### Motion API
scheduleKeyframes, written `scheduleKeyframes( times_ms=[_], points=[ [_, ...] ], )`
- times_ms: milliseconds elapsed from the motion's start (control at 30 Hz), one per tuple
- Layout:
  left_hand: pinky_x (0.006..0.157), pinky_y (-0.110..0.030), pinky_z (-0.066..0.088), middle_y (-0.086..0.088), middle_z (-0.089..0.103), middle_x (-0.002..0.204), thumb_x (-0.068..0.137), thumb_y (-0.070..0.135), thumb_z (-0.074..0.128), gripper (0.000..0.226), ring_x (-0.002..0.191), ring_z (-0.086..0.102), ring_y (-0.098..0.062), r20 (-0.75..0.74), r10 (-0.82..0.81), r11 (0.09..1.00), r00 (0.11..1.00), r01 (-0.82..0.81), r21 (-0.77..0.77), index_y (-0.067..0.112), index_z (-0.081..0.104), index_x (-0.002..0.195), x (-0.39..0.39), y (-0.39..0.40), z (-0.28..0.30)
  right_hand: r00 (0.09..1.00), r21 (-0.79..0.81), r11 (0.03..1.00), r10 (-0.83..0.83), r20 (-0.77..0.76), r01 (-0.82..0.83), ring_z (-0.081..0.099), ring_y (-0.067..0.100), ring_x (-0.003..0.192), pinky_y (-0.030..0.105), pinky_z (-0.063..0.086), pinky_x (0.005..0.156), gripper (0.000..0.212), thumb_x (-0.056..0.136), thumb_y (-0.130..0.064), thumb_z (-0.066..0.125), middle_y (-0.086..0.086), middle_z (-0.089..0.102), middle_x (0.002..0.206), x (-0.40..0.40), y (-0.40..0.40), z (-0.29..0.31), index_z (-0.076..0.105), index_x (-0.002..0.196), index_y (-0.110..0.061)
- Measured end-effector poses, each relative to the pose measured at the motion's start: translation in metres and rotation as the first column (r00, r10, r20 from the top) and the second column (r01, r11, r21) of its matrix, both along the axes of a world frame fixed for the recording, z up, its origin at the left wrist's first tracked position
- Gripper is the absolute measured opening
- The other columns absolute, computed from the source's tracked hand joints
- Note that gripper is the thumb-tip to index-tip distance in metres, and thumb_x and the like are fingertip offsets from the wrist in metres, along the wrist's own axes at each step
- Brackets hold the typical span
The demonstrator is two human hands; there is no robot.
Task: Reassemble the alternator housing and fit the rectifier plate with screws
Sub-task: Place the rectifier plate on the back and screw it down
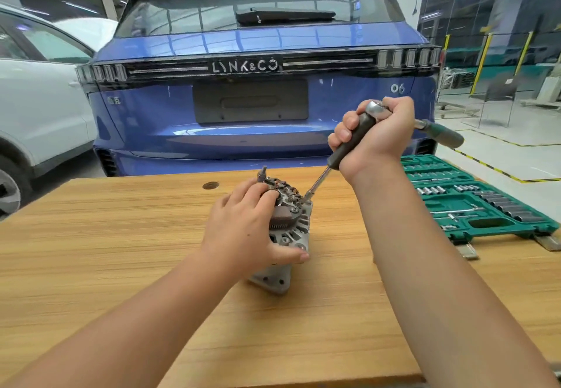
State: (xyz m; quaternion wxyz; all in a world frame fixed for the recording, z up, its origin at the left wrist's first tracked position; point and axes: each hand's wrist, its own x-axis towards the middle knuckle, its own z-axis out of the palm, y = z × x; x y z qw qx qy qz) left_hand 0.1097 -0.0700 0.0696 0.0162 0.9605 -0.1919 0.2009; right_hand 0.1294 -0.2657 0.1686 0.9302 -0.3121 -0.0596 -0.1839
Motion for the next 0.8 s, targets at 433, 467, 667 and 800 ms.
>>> scheduleKeyframes(
  times_ms=[433,467,667,800],
  points=[
    [0.108,-0.039,0.04,0.026,0.064,0.107,0.092,0.069,0.041,0.042,0.108,0.056,0.006,-0.025,-0.206,0.837,0.978,0.163,-0.523,0.036,0.064,0.104,0.035,-0.018,0.05,0.988,-0.026,0.988,0.152,0.016,-0.152,0.031,0.018,0.044,0.025,0.026,0.052,0.034,0.089,-0.034,0.038,0.002,0.041,0.054,0.043,-0.008,-0.001,0.044,0.06,-0.018],
    [0.098,-0.034,0.046,0.024,0.068,0.098,0.098,0.059,0.043,0.032,0.101,0.059,0.006,-0.023,-0.21,0.785,0.977,0.155,-0.6,0.036,0.065,0.096,0.04,-0.021,0.055,0.988,-0.024,0.988,0.153,0.016,-0.152,0.031,0.018,0.044,0.025,0.027,0.051,0.035,0.089,-0.034,0.038,0.001,0.041,0.055,0.044,-0.01,-0.001,0.044,0.059,-0.018],
    [0.08,-0.046,0.053,0.007,0.075,0.084,0.103,0.049,0.038,0.042,0.084,0.066,-0.011,-0.098,-0.204,0.816,0.974,0.114,-0.567,0.029,0.071,0.085,0.045,-0.024,0.043,0.986,-0.015,0.985,0.169,0.006,-0.169,0.032,0.018,0.044,0.024,0.028,0.051,0.04,0.09,-0.035,0.038,0.0,0.042,0.055,0.045,-0.016,-0.005,0.043,0.053,-0.02],
    [0.065,-0.035,0.052,0.011,0.07,0.073,0.101,0.048,0.047,0.033,0.071,0.061,-0.006,-0.14,-0.164,0.856,0.976,0.07,-0.513,0.033,0.07,0.082,0.05,-0.024,0.041,0.98,-0.014,0.98,0.199,0.0,-0.199,0.033,0.018,0.043,0.024,0.031,0.049,0.045,0.089,-0.036,0.038,-0.001,0.043,0.054,0.046,-0.01,-0.009,0.045,0.048,-0.02]
  ],
)
